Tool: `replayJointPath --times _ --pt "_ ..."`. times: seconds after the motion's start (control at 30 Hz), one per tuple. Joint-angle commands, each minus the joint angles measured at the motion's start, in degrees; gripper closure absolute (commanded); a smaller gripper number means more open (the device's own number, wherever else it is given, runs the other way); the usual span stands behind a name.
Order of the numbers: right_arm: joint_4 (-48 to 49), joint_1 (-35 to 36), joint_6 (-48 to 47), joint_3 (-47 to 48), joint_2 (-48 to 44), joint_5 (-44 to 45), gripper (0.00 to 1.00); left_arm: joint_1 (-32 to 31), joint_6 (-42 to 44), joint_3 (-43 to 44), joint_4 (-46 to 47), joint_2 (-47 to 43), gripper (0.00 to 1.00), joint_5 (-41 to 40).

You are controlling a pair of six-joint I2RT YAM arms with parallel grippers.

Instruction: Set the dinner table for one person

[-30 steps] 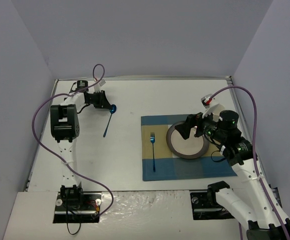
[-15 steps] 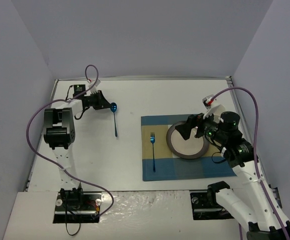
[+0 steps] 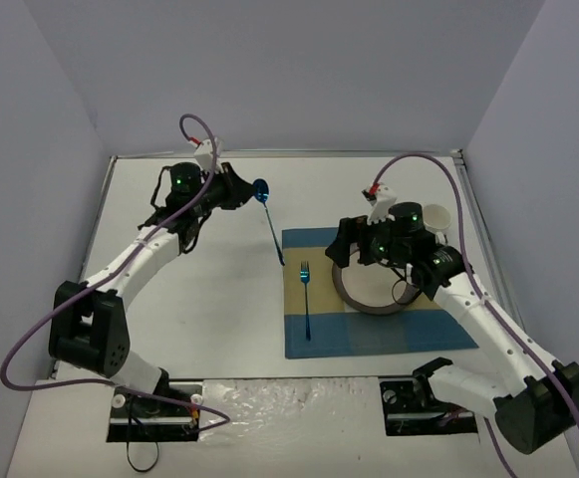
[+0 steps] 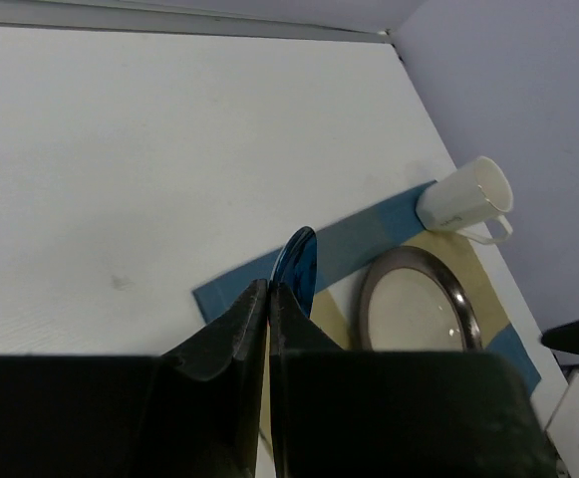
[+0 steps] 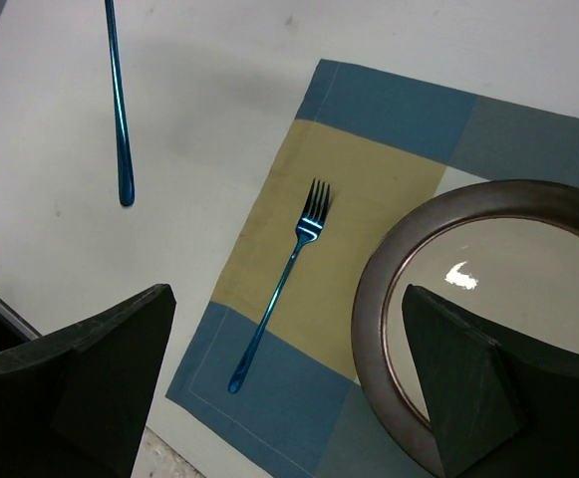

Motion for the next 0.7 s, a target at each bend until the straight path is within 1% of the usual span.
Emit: replayJointPath --times 0.0,0.07,0.17,0.33,0.57,0.67 --pt "2.61 6.52 0.21 6.38 5.06 8.20 0.09 -6.23 -1.75 -0.38 0.13 -5.56 1.00 -12.56" --pt "2.49 8.21 0.08 8.57 7.95 10.91 0.13 -8.27 -1.44 -0.66 0.38 -6.83 1.00 -15.61" --pt "2.48 10.72 0.21 11.49 11.26 12.17 0.20 -11.58 -0.91 -0.39 -0.06 -7.76 1.00 -18.79" --pt "2.48 14.72 -0.27 15.59 15.10 16.47 0.30 -16.15 -0.38 -0.56 0.27 -8.22 1.00 -22.48" --pt "2.81 16.17 -0.72 20.88 20.18 17.17 0.38 -20.36 0.83 -0.12 0.68 -7.66 1.00 -25.16" --pt "2.92 16.31 -0.89 22.05 21.56 17.62 0.42 -21.10 1.03 0.08 0.72 -7.45 1.00 -25.63"
